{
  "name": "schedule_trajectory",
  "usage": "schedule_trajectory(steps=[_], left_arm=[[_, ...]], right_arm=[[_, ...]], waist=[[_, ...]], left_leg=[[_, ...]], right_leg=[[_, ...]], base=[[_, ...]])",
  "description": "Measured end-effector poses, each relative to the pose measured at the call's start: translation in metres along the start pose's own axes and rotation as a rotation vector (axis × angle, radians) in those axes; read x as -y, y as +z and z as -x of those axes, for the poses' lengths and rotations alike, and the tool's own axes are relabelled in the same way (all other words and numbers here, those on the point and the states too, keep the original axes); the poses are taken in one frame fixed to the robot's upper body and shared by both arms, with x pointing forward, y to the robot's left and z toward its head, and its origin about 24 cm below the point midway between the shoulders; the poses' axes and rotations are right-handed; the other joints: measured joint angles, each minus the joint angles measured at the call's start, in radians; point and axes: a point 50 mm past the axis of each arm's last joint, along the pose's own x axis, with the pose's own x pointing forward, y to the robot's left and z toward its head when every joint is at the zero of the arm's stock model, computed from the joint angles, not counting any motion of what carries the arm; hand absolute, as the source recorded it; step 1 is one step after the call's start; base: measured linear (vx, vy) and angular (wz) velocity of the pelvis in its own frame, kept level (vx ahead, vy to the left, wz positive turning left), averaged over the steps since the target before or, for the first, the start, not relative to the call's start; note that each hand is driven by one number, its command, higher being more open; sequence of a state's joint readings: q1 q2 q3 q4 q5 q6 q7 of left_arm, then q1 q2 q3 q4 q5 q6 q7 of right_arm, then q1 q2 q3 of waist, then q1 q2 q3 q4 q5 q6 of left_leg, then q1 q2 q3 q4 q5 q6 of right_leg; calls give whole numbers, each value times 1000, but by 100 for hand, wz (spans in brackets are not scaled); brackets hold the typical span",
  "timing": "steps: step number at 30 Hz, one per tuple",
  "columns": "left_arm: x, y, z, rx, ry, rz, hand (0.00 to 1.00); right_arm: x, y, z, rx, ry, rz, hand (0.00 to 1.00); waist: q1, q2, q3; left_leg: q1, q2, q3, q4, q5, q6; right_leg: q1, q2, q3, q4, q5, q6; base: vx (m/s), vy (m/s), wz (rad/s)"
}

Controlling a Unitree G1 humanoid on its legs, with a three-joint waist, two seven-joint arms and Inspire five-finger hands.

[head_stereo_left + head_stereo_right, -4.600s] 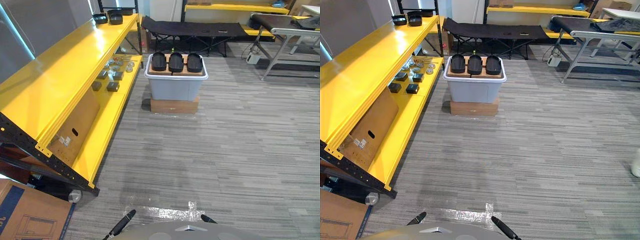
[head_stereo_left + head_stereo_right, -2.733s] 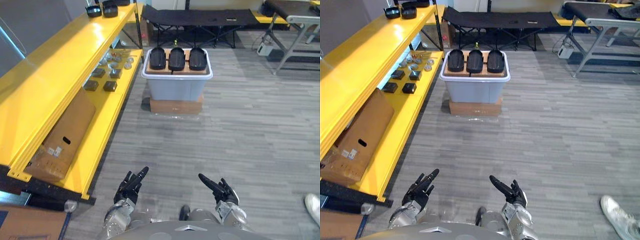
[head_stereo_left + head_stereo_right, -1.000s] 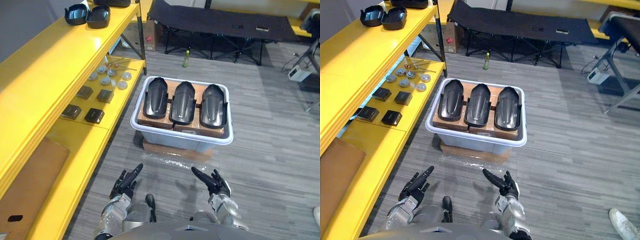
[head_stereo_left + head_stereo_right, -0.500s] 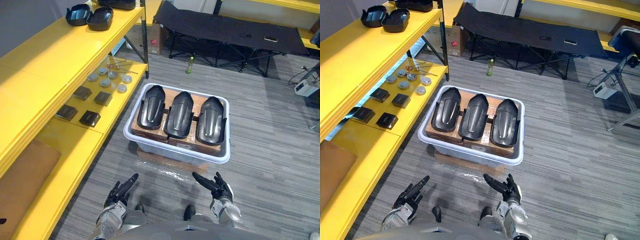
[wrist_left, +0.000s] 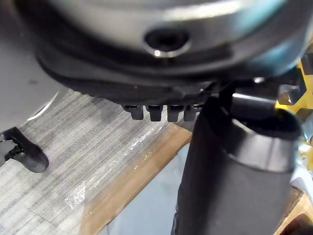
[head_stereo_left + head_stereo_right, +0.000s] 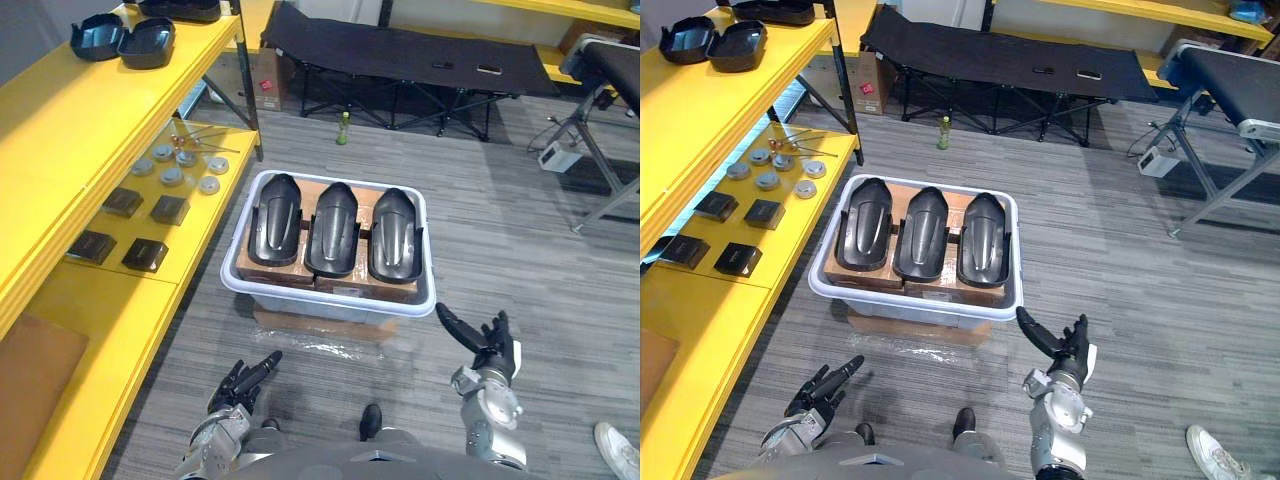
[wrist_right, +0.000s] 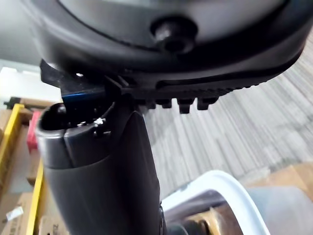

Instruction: Walk over and take three plastic housings, then place them on the shelf

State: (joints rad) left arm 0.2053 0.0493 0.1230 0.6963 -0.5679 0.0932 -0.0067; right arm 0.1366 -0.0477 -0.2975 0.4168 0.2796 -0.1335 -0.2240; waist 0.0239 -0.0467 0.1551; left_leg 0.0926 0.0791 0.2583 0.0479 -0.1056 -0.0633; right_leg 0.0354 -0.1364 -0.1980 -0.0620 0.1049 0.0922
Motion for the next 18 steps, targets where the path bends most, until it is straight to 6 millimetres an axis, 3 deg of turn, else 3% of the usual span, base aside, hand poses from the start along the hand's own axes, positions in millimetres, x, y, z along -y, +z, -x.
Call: schedule_trajectory(steps=[4,7,10,12,15,18], left_arm=[[-7,0,2,-4,18,-31,100],[-8,4,2,11,18,-27,100],[-1,15,0,53,-9,-24,100],[4,27,-5,79,-15,-6,100],[4,24,-7,61,-10,-3,100],[-3,24,-8,51,5,6,100]], right_arm=[[14,25,-17,52,-13,37,100],[11,54,-33,108,-3,58,100],[-6,96,-54,197,20,49,100],[-21,131,-69,260,25,28,100],[-27,165,-80,311,13,19,100],[-26,187,-85,336,-1,41,100]], waist=[[-2,0,0],[0,3,12],[6,10,84],[15,25,165],[36,46,251],[55,59,284]], left_leg=[[-22,-9,22,16,-11,5],[-58,-10,20,56,-28,10],[-129,0,-14,168,-72,21],[-198,9,-54,271,-107,29],[-264,13,-75,343,-128,40],[-314,1,-101,360,-124,46]], right_leg=[[-31,-3,27,-1,10,3],[-54,-5,36,0,19,3],[-81,-5,42,7,39,3],[-100,-2,41,11,58,2],[-138,-5,31,43,61,3],[-174,-18,5,60,61,4]], base=[[-34,19,-18],[-44,10,-8],[-120,3,-7],[-149,8,2],[-204,37,13],[-137,28,24]])
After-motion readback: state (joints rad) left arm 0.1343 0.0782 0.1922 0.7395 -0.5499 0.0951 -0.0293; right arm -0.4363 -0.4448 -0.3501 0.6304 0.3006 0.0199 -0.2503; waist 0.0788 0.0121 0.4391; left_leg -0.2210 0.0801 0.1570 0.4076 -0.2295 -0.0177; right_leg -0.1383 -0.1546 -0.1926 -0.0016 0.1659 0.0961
